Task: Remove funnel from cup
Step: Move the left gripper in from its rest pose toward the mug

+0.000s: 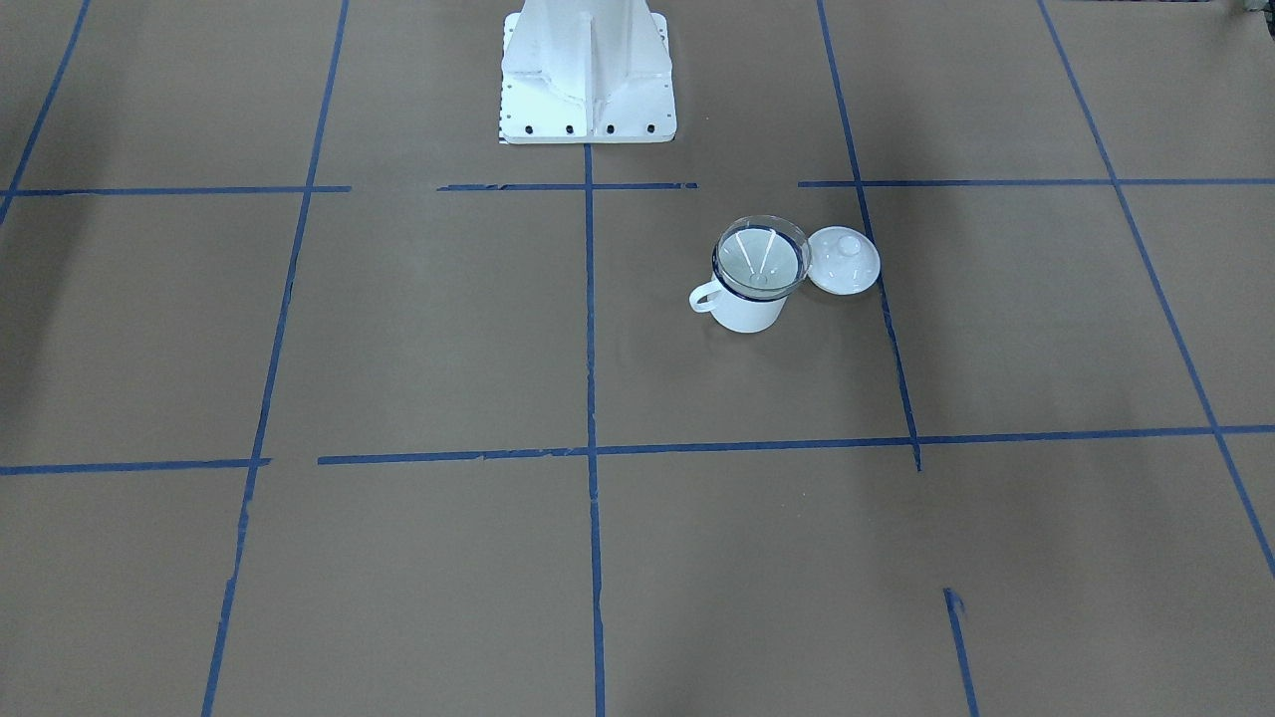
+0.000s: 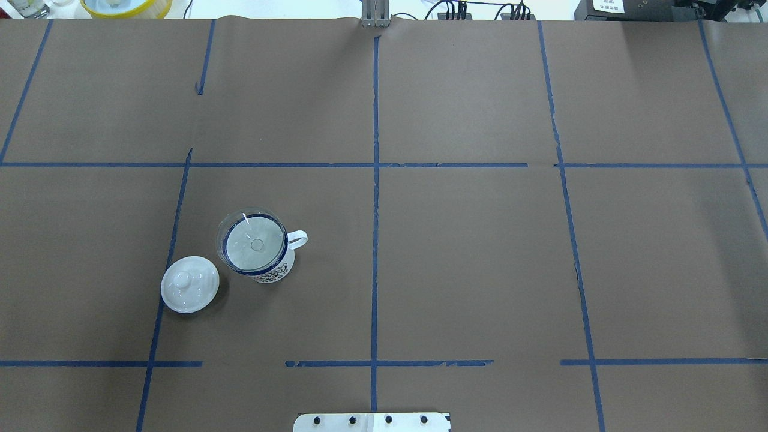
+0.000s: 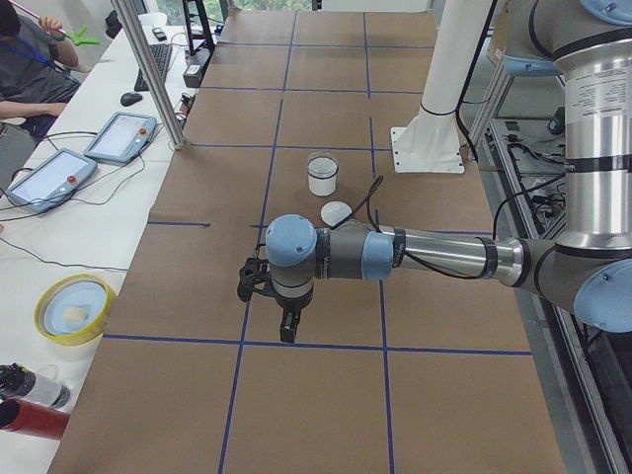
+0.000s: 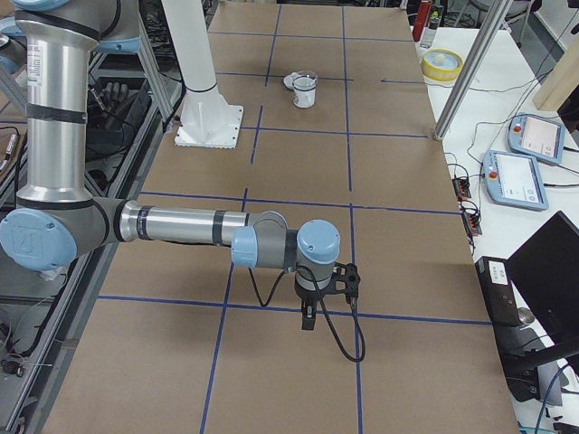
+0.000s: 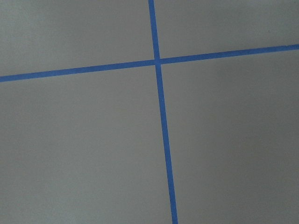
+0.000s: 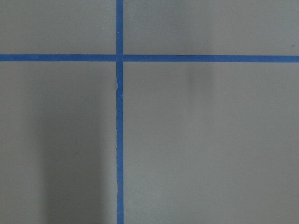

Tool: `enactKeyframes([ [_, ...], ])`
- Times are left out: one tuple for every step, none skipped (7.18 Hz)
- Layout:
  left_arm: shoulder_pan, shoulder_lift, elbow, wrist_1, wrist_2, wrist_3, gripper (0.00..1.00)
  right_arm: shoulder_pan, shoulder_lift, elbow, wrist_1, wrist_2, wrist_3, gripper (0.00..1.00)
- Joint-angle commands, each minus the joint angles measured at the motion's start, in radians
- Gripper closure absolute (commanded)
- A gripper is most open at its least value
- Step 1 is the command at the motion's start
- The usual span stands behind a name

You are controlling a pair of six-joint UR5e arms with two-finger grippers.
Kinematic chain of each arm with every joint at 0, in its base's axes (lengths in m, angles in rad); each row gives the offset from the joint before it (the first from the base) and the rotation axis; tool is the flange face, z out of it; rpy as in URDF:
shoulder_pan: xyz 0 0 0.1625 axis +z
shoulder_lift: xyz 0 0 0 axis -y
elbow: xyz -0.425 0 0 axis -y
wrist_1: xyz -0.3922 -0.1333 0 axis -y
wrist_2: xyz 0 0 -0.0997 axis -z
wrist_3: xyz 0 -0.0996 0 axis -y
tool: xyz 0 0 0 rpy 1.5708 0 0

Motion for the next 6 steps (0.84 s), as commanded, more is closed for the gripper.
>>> enactKeyframes([
  [0.0,-0.011,-0.004,-0.005,0.001,-0.002,0.0,0.0,0.0,-0.001,0.0,0.0,0.0,0.0],
  [0.001,-0.011,0.001,-0.009,0.007,-0.005,0.0,0.0,0.0,-0.001,0.0,0.0,0.0,0.0],
  [0.001,-0.034,-0.021,-0.009,0.012,-0.018,0.0,0.0,0.0,0.001,0.0,0.0,0.0,0.0],
  [-0.002,-0.072,-0.036,-0.012,0.012,-0.021,0.0,0.0,0.0,0.001,0.0,0.0,0.0,0.0],
  [-0.009,-0.109,-0.027,-0.016,0.021,-0.018,0.0,0.0,0.0,-0.001,0.0,0.0,0.0,0.0],
  [-0.061,-0.221,0.014,-0.077,0.121,-0.032,0.0,0.0,0.0,0.001,0.0,0.0,0.0,0.0],
])
